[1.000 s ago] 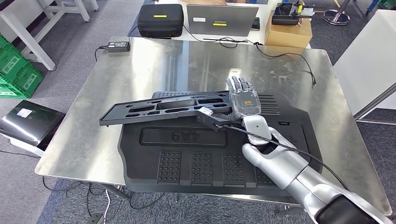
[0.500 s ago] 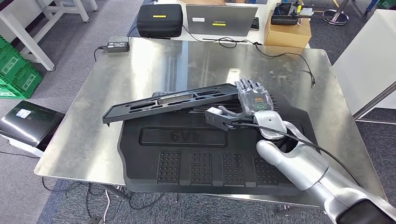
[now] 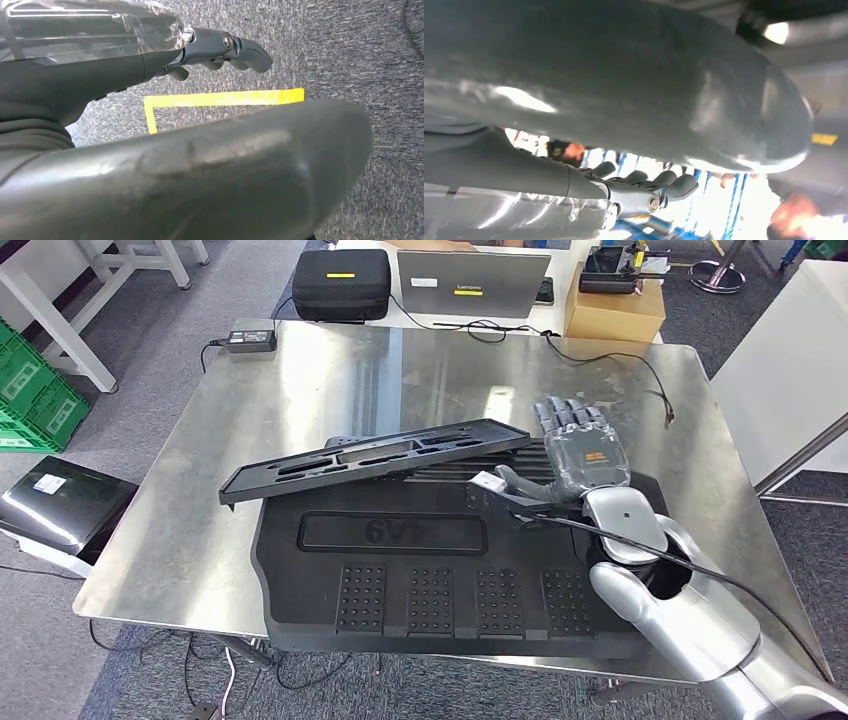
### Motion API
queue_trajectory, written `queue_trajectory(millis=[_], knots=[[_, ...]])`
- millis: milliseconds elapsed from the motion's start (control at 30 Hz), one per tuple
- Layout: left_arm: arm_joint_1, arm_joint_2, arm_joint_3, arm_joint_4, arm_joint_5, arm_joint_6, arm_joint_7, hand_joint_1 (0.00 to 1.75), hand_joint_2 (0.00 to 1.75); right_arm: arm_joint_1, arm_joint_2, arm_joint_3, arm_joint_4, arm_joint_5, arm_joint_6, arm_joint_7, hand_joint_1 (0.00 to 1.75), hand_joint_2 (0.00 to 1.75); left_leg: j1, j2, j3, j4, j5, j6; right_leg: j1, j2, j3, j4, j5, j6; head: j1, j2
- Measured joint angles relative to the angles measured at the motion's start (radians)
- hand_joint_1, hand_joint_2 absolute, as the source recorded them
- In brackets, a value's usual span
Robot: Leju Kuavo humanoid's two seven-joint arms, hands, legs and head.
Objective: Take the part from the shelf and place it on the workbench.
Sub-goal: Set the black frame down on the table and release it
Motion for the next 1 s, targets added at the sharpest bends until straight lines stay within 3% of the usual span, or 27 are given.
queue_trajectory(millis=[133,200,367,567,767,1000], knots=[[-0.002,0.0,0.0,0.0,-0.01,0.002,0.003,0.0,0.0,0.067,-0.014,-0.111,-0.057,0.06,-0.081,0.003,0.0,0.0,0.0,0.0,0.0,0.0,0.0,0.0,0.0,0.0,0.0,0.0,0.0,0.0,0.0,0.0],[-0.001,0.0,0.001,0.0,-0.005,0.005,0.01,0.0,0.0,0.103,-0.022,-0.17,-0.075,0.004,-0.174,-0.002,0.0,0.0,0.0,0.0,0.0,0.0,-0.001,0.0,0.0,0.0,0.0,0.0,0.0,0.0,-0.001,0.0],[0.02,-0.001,0.009,0.0,0.03,0.003,0.01,0.0,0.0,0.203,-0.067,-0.33,-0.065,-0.505,-0.52,-0.074,0.0,0.0,0.0,0.0,0.0,0.0,-0.002,0.001,0.0,0.0,0.001,-0.001,-0.001,0.001,0.001,0.0],[0.05,-0.009,0.034,0.0,0.072,0.012,-0.025,0.0,0.0,0.407,-0.117,-0.546,-0.055,-0.751,-0.78,-0.182,0.0,0.0,0.0,-0.003,0.003,0.001,-0.005,0.004,0.0,-0.004,0.005,-0.003,-0.004,0.004,-0.001,0.0],[0.07,-0.021,0.057,0.0,0.088,0.03,-0.065,0.0,0.0,0.585,-0.133,-0.758,-0.051,-0.814,-0.838,-0.266,0.0,0.0,-0.001,0.001,0.004,0.0,-0.009,0.003,-0.001,0.0,0.005,-0.003,-0.005,0.004,-0.002,0.0],[0.068,-0.028,0.081,0.0,0.105,0.037,-0.098,0.0,0.0,0.588,-0.132,-0.848,-0.05,-0.864,-0.81,-0.318,0.0,0.0,0.0,0.004,0.005,0.0,-0.009,0.002,-0.001,0.004,0.006,-0.002,-0.005,0.004,-0.002,0.0]])
